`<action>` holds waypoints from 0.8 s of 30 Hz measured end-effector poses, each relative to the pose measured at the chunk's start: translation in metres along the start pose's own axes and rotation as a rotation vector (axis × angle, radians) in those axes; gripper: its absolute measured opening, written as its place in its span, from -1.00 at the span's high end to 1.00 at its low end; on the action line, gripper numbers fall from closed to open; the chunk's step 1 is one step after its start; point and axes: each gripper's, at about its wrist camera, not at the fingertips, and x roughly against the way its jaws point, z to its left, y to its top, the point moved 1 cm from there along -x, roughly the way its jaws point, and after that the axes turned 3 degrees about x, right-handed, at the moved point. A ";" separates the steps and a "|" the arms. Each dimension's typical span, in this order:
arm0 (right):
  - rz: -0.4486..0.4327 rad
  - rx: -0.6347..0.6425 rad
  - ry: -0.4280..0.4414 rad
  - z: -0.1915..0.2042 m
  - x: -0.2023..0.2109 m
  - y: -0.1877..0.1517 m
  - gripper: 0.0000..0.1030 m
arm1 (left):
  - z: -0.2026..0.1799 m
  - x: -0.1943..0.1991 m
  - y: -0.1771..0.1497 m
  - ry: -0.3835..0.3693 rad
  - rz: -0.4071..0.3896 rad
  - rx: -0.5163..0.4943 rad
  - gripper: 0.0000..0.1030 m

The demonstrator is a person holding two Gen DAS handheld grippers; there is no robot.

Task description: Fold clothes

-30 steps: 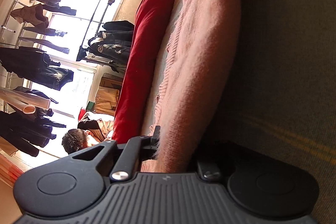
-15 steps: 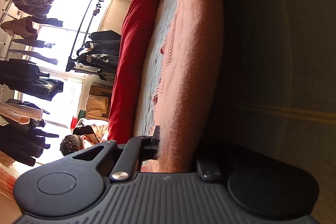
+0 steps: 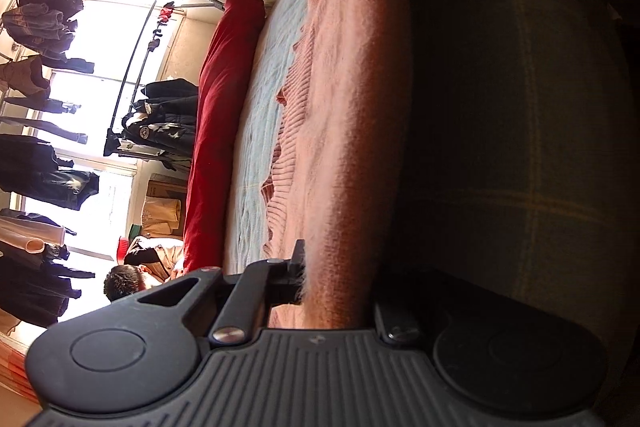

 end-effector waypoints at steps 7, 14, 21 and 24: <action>0.010 -0.093 0.072 0.021 0.010 -0.014 0.04 | -0.005 0.021 -0.010 -0.076 0.038 0.054 0.61; -0.057 -0.350 0.189 -0.020 0.051 -0.047 -0.12 | 0.066 0.050 -0.033 -0.302 0.057 0.395 0.54; -0.137 -0.715 0.166 -0.059 0.031 -0.073 -0.27 | 0.116 0.008 -0.043 -0.212 0.044 0.685 0.09; -0.091 -0.847 0.229 -0.041 0.002 -0.090 -0.27 | 0.093 -0.011 -0.053 -0.274 0.126 0.758 0.08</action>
